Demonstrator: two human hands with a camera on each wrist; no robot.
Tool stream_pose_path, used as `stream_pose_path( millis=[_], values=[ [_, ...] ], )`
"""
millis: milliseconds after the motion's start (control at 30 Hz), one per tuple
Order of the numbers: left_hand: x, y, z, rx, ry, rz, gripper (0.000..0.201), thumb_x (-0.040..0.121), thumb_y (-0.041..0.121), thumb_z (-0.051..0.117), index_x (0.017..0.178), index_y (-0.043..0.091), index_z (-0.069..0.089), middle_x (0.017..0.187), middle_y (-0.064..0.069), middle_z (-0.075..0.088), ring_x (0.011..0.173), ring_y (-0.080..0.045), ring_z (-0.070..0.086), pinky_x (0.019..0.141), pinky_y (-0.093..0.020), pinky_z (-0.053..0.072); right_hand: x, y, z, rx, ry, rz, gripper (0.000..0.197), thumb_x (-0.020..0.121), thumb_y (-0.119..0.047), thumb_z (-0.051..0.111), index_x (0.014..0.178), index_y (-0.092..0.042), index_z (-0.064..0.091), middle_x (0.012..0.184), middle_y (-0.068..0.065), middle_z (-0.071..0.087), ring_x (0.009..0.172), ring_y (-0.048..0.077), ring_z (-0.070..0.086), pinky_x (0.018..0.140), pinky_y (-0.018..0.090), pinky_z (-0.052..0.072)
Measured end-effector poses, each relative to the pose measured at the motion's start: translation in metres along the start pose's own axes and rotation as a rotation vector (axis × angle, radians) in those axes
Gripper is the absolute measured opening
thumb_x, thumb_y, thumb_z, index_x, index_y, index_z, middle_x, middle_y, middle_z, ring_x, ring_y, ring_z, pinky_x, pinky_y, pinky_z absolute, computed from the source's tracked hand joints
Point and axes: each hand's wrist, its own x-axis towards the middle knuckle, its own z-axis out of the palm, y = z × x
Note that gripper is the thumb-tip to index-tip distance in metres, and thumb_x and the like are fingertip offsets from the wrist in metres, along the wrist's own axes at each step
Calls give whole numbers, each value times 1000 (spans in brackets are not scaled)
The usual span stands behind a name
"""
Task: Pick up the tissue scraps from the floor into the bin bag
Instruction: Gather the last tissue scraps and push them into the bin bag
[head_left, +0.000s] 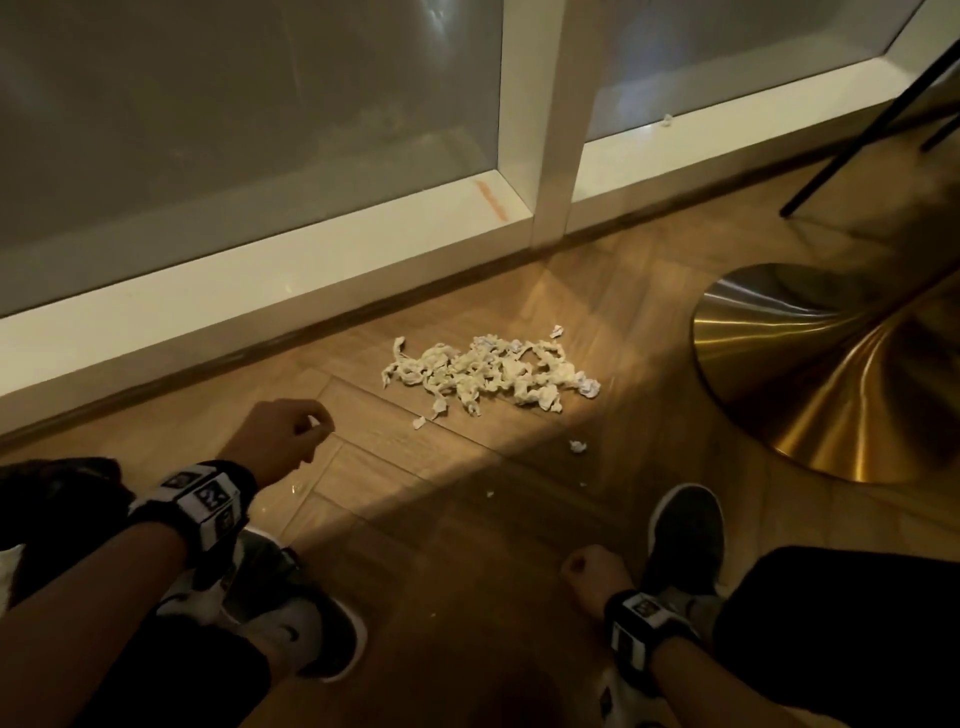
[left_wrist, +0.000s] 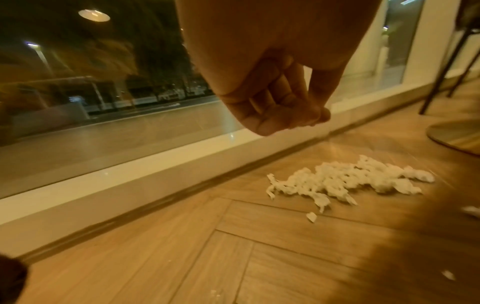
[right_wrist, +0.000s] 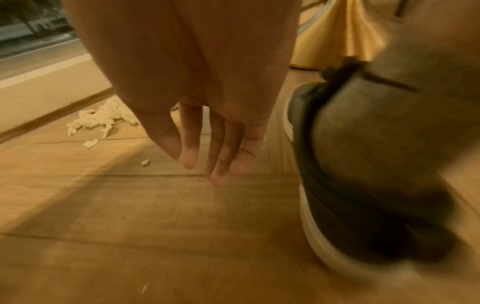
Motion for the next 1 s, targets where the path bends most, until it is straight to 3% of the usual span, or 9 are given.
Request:
stream_pose_path(
  millis=[100, 233, 367, 467, 667, 767, 900, 1000],
  values=[
    [31, 12, 37, 24, -132, 15, 10, 94, 16, 55, 91, 20, 64, 64, -4, 65, 57, -18, 61, 57, -29, 50, 27, -8, -18, -128, 34, -94, 28, 95, -18, 50, 120, -10, 60, 129, 11, 55, 116, 26, 54, 99, 32, 44],
    [77, 19, 83, 89, -229, 4, 9, 92, 19, 56, 98, 24, 61, 79, 2, 66, 67, -15, 62, 65, -29, 49, 68, -19, -38, -366, 69, -163, 59, 93, -26, 55, 146, -24, 30, 154, 11, 16, 138, 30, 29, 112, 38, 30],
    [125, 21, 120, 168, -237, -1, 29, 89, 22, 58, 118, 24, 54, 104, 5, 58, 90, -15, 56, 77, -27, 43, 103, -30, -30, -630, -51, -82, 86, 92, -41, 53, 150, -30, -9, 154, 18, -21, 144, 40, 0, 117, 47, 15],
    [159, 26, 142, 212, -185, 5, 39, 86, 27, 62, 123, 24, 51, 121, 1, 52, 100, -17, 56, 82, -30, 48, 115, -26, -8, -758, -95, -49, 95, 89, -52, 53, 148, -26, -16, 147, 25, -34, 141, 48, -11, 117, 52, 3],
    [212, 54, 191, 396, -106, 106, 64, 86, 43, 62, 141, 31, 32, 152, -6, 18, 114, -28, 53, 85, -41, 51, 119, -20, -4, -768, -107, -77, 96, 88, -59, 49, 149, -24, -16, 144, 29, -36, 140, 49, -11, 117, 52, 6],
    [234, 58, 210, 435, -171, 64, 67, 81, 44, 69, 138, 32, 34, 147, -7, 23, 112, -29, 54, 85, -45, 54, 120, -22, -4, -747, -117, -84, 94, 88, -59, 48, 149, -23, -15, 138, 29, -40, 140, 50, -11, 117, 52, 5],
    [240, 60, 226, 397, -196, 101, 36, 84, 21, 65, 118, 17, 53, 126, -9, 39, 94, -28, 58, 81, -41, 54, 120, -21, -4, -761, -123, -84, 95, 88, -61, 46, 149, -22, -16, 138, 31, -40, 139, 51, -11, 117, 53, 5],
    [240, 57, 225, 309, -275, 103, 26, 84, 19, 65, 109, 13, 60, 116, -8, 50, 98, -27, 57, 84, -36, 49, 121, -21, -3, -757, -120, -80, 96, 88, -60, 47, 149, -21, -16, 137, 31, -40, 139, 52, -11, 117, 53, 6]
  ],
)
